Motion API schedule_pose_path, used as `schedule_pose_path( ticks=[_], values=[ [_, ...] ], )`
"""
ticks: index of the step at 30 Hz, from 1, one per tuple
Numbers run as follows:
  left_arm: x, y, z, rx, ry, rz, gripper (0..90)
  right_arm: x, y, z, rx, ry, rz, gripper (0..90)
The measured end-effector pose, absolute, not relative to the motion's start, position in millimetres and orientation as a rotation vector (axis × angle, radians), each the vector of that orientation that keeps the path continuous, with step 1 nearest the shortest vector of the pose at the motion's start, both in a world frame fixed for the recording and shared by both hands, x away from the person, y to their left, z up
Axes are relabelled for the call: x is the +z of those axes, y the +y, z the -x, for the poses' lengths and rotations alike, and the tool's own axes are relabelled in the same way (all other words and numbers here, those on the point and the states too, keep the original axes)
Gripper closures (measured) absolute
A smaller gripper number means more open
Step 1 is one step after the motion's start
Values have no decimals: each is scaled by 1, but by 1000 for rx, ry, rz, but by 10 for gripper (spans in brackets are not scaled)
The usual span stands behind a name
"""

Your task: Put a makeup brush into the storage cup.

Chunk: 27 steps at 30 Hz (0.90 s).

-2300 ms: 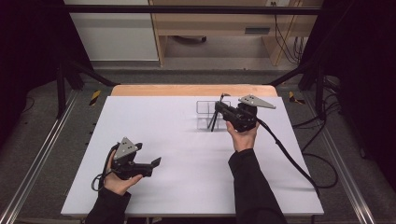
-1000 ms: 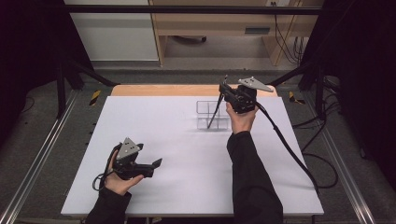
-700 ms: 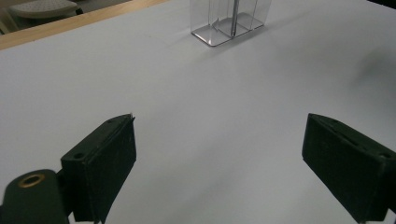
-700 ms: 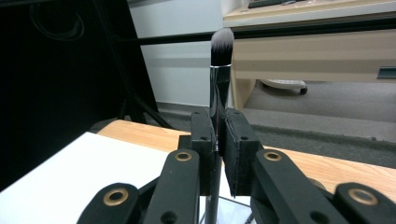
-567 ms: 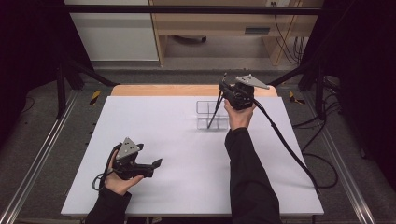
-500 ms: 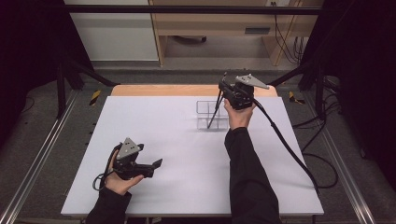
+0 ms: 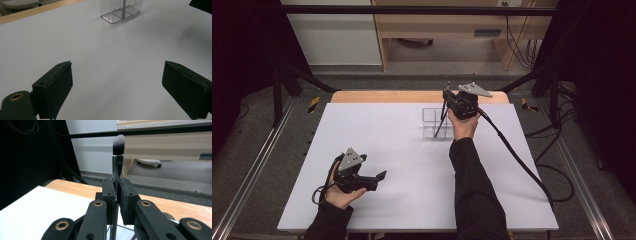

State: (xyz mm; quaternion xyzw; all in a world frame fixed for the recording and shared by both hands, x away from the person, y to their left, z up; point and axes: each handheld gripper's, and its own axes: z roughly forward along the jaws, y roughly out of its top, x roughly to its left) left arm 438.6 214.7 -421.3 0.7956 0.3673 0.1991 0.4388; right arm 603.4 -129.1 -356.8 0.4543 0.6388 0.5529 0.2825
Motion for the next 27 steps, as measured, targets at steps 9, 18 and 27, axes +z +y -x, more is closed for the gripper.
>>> schedule_pose_path(
  ticks=[9, 18, 27],
  values=[
    [-421, 216, -439, 499, 912, -1973, 89, -366, -124, -604, 1467, 1723, -1226, 840],
    [-421, 216, -439, 499, 911, -1973, 89, -375, -124, -604, 1461, 1735, -1243, 841],
    [-421, 216, -438, 498, 912, -1970, 89, -387, -122, -603, 1435, 1760, -1245, 840]
  ],
)
